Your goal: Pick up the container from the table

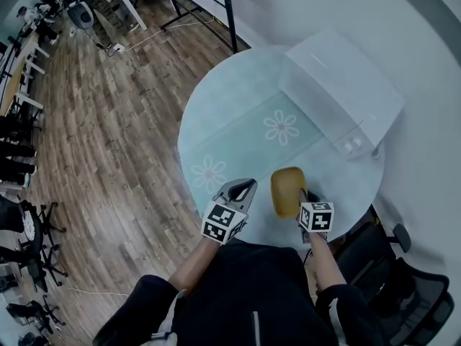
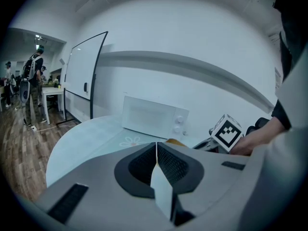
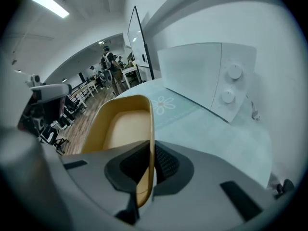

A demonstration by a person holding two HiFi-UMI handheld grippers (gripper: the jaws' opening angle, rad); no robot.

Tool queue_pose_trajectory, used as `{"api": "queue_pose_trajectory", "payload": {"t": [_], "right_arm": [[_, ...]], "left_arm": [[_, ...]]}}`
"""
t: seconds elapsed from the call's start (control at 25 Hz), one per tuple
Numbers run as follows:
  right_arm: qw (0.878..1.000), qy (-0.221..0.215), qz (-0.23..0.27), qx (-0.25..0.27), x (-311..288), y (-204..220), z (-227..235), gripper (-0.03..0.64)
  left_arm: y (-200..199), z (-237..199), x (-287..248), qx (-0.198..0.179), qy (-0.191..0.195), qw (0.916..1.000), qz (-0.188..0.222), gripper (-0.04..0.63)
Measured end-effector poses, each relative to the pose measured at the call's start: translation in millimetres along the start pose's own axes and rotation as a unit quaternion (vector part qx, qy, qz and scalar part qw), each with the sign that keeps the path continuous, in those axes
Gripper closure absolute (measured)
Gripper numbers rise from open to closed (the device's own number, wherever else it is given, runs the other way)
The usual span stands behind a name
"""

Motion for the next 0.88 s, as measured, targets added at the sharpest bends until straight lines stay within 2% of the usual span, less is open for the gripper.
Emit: {"api": "queue_pose_trajectory", "payload": {"t": [0.36, 0.88], "right_arm": [[0.999, 0.003, 0.043, -0.012, 36, -17, -22, 0.591], [0.999, 0.013, 0.049, -0.014, 53, 2, -27, 0.591]], "left_arm": [[-11, -1, -2, -0.023, 0.028, 0.9993, 0.011, 0.575], [-5, 8, 2, -0.031, 0.045, 0.9985, 0.007, 0.575]]}}
Point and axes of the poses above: the fingertips, and each gripper's own axes: x backward along the fingers, z to its right, y out of its underside, the point moved 8 cm from there along x, backward along the fingers, and after that the axes turned 8 degrees about -x, right-handed, at the moved point
